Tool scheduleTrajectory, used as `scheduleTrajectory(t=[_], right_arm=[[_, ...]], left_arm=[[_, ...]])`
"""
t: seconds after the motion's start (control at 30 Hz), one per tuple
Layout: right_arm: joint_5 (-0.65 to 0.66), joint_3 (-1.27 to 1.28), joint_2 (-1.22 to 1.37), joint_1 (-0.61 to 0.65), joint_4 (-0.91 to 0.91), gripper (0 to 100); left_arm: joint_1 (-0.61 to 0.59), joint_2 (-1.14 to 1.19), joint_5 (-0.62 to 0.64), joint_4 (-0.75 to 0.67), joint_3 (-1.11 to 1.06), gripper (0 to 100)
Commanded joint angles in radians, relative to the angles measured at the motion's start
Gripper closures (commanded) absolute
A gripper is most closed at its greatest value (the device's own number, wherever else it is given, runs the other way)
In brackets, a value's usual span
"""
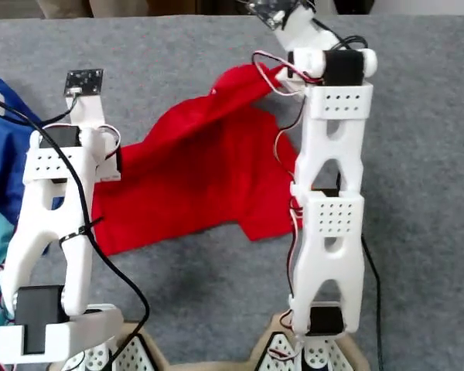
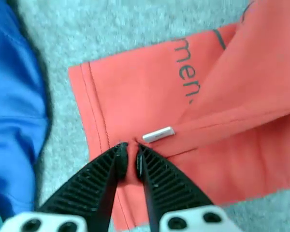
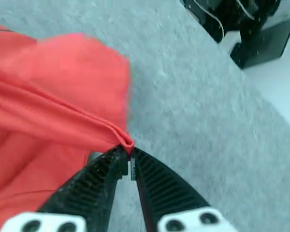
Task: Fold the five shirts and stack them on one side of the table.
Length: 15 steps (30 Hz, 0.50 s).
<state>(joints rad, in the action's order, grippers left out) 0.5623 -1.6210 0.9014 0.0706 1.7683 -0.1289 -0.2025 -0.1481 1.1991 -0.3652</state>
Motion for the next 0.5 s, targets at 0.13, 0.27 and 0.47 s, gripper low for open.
scheduleTrajectory(t=[0.13,0.27,0.47], right_arm=[[0.012,-0.033,-0.008,-0.099,0.020,99.3],[0.046,-0.033,-0.016,-0.127,0.021,99.3],[0.091,0.113,-0.058,-0.125,0.020,99.3]], left_arm=[[0.032,-0.030,0.002,0.048,-0.049,98],[0.063,-0.030,0.002,0.046,-0.115,98],[0.074,-0.030,0.002,-0.002,-0.130,98]])
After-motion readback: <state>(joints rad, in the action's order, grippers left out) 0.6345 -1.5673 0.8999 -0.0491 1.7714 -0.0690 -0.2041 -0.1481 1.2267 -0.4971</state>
